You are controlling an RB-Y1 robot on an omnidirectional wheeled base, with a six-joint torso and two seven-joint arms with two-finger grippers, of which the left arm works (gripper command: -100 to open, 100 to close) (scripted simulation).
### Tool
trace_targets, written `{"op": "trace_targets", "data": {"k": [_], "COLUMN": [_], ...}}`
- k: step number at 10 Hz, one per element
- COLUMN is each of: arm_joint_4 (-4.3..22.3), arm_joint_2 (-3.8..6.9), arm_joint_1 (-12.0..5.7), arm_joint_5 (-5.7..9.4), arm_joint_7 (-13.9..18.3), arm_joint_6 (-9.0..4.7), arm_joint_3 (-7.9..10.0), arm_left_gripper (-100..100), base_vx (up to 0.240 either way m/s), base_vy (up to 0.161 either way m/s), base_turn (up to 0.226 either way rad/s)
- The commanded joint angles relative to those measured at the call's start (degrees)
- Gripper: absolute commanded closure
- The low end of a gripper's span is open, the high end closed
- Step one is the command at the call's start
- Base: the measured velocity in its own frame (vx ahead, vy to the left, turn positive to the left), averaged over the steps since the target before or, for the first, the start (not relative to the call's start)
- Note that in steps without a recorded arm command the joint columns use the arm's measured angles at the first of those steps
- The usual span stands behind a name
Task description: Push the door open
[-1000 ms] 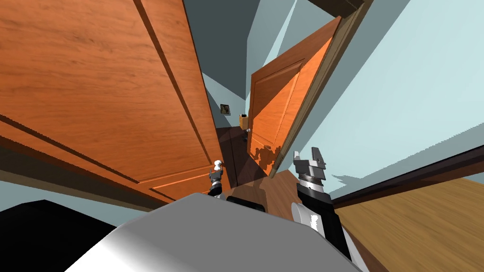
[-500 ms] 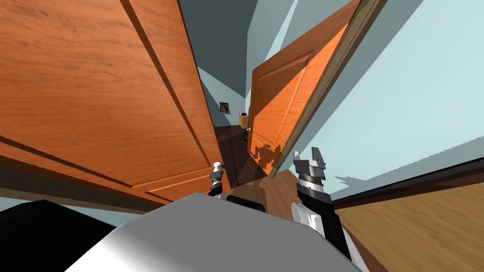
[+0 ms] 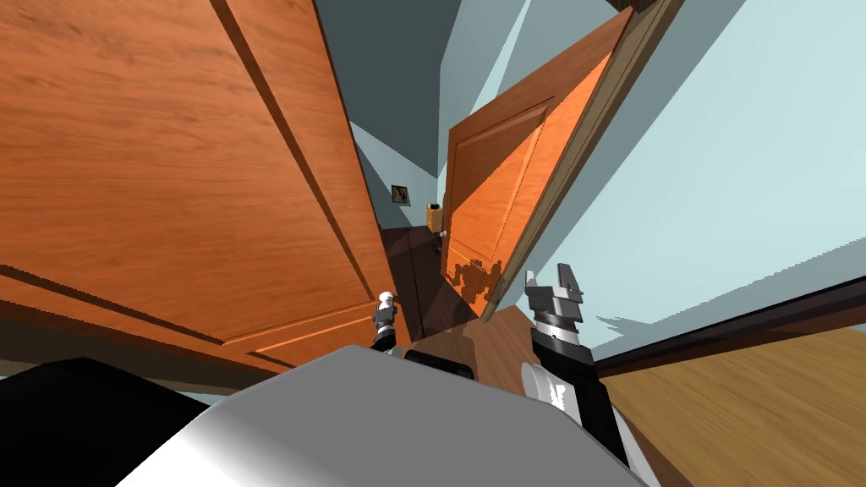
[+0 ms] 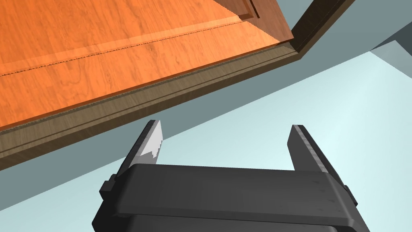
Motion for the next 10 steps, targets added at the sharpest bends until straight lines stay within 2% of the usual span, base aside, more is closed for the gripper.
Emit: {"op": "trace_targets", "data": {"k": [1, 7, 10], "arm_joint_4": [-0.33, -1.68, -2.11], "arm_joint_2": [0.78, 2.14, 2.28], "arm_joint_1": [-0.17, 1.72, 2.32], "arm_joint_5": [0.61, 4.62, 5.9], "arm_joint_7": [0.31, 0.22, 0.19], "arm_joint_6": [-0.7, -1.48, -1.72], "arm_joint_3": [1.27, 7.65, 9.69], "arm_left_gripper": [100, 100, 100], "base_vx": [0.162, 0.193, 0.113], "base_vy": [0.046, 0.059, 0.051], "base_turn": [-0.062, -0.106, -0.074]}}
